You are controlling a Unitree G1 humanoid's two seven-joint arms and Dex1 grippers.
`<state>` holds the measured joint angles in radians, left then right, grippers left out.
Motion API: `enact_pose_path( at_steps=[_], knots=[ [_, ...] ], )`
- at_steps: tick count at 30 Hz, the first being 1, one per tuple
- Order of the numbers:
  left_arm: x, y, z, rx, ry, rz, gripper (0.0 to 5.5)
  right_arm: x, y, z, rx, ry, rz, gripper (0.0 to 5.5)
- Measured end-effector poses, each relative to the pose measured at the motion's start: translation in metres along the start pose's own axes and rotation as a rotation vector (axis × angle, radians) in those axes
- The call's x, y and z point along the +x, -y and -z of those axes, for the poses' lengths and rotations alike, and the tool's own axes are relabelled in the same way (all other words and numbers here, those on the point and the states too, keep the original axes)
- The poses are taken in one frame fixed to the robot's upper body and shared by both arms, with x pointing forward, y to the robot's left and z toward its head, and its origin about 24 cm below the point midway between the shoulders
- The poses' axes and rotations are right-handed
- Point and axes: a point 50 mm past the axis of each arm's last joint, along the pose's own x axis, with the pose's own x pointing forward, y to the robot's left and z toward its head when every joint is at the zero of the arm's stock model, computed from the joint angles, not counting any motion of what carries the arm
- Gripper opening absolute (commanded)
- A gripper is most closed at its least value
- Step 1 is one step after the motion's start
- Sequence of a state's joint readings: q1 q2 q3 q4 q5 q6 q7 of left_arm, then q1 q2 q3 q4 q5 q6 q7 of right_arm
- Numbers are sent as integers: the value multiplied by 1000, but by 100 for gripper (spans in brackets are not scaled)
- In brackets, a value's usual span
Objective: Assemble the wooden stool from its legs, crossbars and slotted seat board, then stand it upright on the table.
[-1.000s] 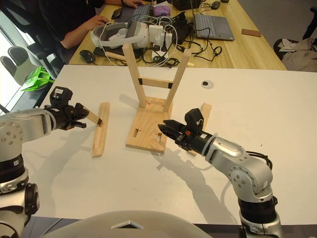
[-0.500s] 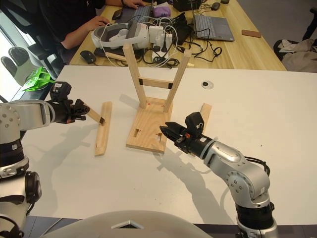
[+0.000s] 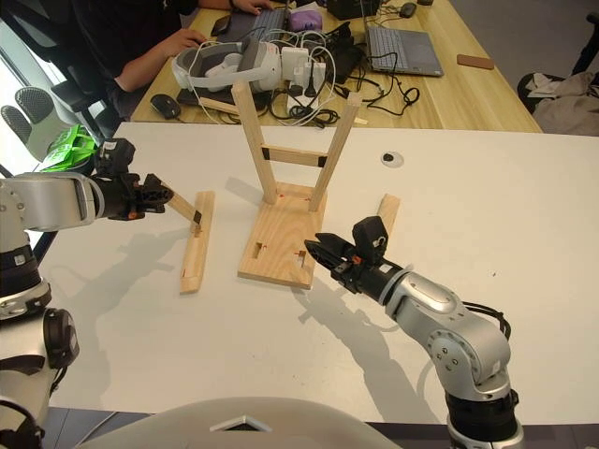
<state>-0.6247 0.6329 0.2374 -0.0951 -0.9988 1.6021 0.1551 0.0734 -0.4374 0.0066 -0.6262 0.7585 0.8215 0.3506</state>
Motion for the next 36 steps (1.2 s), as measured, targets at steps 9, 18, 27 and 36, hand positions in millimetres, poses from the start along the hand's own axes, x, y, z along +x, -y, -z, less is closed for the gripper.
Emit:
enact_pose_path(
  at_steps=[9, 18, 27, 36],
  knots=[
    [-4, -5, 11, -17, -30, -16, 41, 0, 0, 0, -1, 1, 3, 136],
    [-3, -4, 20, -28, -52, -28, 41, 0, 1, 0, -1, 2, 10, 136],
    [0, -3, 21, -58, -31, -44, 41, 0, 0, 0, -2, 0, 7, 136],
    [5, 4, 22, -73, -18, -34, 41, 2, -1, -1, -10, -2, -18, 136]
  ],
)
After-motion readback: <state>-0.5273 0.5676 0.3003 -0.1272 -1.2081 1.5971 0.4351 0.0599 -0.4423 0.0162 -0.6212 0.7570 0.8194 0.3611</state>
